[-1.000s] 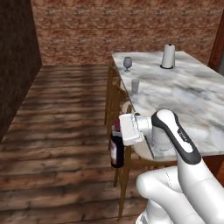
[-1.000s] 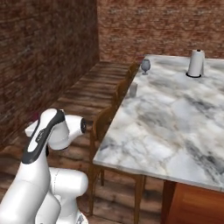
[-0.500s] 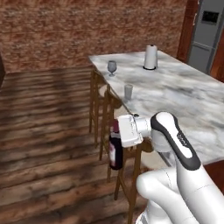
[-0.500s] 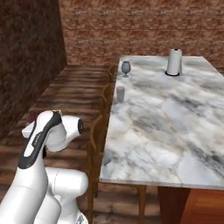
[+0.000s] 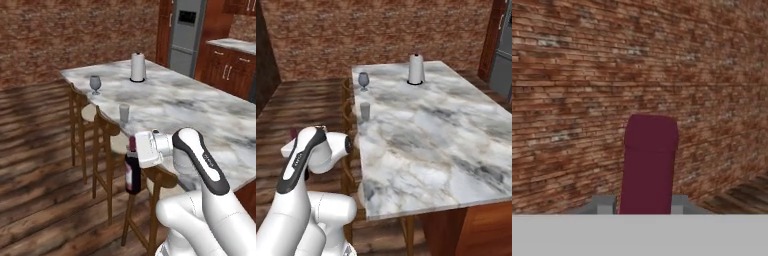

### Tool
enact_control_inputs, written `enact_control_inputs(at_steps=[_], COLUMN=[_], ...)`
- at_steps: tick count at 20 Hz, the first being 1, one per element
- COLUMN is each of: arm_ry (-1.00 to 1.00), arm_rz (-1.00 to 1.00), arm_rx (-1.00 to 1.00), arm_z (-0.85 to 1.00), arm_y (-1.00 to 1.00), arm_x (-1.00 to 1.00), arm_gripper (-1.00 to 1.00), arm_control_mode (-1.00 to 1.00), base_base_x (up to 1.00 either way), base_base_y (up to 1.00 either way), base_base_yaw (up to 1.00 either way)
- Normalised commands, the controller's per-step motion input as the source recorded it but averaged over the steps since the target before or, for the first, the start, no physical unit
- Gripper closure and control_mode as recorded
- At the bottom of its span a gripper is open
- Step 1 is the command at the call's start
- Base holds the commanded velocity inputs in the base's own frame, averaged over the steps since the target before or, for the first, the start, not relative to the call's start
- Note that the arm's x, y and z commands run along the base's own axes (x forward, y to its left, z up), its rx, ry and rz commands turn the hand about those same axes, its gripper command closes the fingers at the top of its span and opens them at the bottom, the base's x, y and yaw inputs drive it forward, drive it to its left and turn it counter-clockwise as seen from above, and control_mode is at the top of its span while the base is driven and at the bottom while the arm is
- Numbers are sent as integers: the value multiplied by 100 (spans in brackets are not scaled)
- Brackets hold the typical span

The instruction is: There is a wine glass and glass cup on the dining counter. Place the wine bottle next to the wine glass and the juice bottle next to the glass cup.

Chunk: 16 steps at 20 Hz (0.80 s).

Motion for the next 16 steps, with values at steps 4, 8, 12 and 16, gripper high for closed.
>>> enact_control_inputs(at_steps=[4, 8, 12, 16], arm_ry=[0, 0, 0, 0], arm_rz=[0, 0, 0, 0], arm_rx=[0, 0, 0, 0], arm_z=[0, 0, 0, 0], arm_y=[0, 0, 0, 0], arm_x=[0, 0, 0, 0], arm_gripper=[100, 100, 100, 100], arm_control_mode=[100, 100, 100, 100], base_base_x=[17, 6, 6, 7], base_base_y=[66, 69, 65, 66], base_base_yaw=[-34, -33, -36, -35])
